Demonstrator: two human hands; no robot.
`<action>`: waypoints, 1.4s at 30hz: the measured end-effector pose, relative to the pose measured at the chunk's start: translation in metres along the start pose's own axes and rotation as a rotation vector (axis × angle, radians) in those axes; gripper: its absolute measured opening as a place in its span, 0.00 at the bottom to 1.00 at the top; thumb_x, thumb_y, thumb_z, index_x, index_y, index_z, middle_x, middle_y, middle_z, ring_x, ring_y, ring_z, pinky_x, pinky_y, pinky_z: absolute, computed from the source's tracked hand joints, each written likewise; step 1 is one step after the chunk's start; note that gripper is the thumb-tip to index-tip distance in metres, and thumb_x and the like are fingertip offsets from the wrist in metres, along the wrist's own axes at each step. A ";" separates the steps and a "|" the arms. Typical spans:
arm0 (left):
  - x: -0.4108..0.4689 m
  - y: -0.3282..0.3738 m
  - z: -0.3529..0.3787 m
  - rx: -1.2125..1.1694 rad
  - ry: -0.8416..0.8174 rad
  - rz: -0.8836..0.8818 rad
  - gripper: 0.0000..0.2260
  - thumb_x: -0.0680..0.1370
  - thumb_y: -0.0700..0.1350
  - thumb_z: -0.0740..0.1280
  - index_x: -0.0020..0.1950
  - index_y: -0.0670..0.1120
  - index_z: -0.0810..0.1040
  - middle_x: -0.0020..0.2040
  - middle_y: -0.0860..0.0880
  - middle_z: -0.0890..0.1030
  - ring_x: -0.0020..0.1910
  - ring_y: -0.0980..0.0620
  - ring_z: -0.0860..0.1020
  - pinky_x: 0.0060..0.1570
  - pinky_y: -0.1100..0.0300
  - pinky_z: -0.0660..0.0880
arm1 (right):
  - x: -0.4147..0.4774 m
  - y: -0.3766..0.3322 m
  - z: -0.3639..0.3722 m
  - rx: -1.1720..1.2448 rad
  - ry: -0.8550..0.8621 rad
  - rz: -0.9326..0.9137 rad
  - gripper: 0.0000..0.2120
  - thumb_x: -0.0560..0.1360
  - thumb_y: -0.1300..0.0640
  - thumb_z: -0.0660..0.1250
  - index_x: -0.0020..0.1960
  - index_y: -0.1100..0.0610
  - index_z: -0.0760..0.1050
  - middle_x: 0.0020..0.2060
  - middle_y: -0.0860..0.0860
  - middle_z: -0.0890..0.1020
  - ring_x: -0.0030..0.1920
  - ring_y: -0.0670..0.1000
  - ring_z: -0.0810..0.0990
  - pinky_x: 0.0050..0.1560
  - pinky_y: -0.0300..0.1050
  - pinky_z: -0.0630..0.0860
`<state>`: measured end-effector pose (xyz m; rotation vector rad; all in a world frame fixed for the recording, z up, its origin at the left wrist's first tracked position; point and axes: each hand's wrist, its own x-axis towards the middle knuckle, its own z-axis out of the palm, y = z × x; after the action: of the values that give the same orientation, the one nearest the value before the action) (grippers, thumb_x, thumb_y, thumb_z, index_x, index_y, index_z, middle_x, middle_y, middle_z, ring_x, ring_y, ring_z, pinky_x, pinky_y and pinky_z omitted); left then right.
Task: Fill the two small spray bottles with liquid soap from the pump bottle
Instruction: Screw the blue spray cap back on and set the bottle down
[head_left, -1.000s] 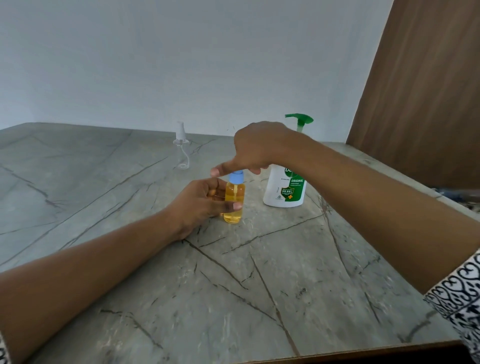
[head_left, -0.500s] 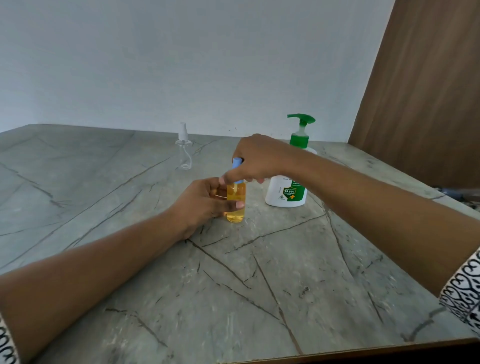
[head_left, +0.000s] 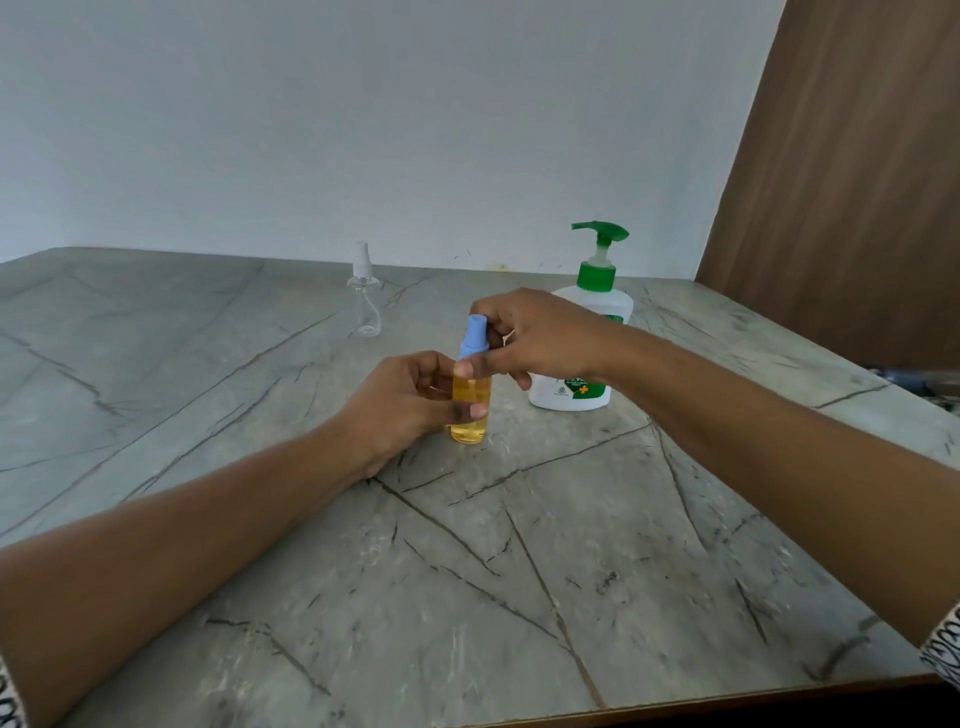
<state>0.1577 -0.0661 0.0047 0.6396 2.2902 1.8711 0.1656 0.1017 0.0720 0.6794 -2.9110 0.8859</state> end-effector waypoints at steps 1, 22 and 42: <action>0.000 0.000 0.000 0.014 0.005 0.009 0.12 0.65 0.37 0.76 0.46 0.43 0.79 0.42 0.46 0.84 0.43 0.49 0.82 0.52 0.53 0.78 | -0.001 0.001 0.003 0.025 0.028 0.009 0.15 0.70 0.47 0.73 0.45 0.57 0.75 0.32 0.49 0.78 0.25 0.44 0.73 0.36 0.40 0.70; 0.002 -0.001 -0.033 0.691 -0.089 0.044 0.27 0.63 0.54 0.77 0.61 0.53 0.77 0.54 0.58 0.80 0.49 0.65 0.77 0.51 0.72 0.72 | -0.026 0.025 0.055 0.107 0.125 0.140 0.24 0.68 0.48 0.76 0.59 0.52 0.71 0.48 0.46 0.78 0.46 0.46 0.78 0.46 0.40 0.75; 0.008 -0.035 -0.076 1.244 0.025 -0.212 0.31 0.76 0.67 0.46 0.76 0.54 0.52 0.77 0.50 0.52 0.75 0.49 0.52 0.71 0.51 0.49 | 0.091 0.048 0.065 0.125 0.327 0.352 0.21 0.71 0.52 0.73 0.58 0.56 0.70 0.54 0.52 0.78 0.52 0.52 0.76 0.51 0.45 0.73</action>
<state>0.1156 -0.1377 -0.0099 0.3901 3.1599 0.1776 0.0694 0.0661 0.0051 0.0097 -2.7298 1.0960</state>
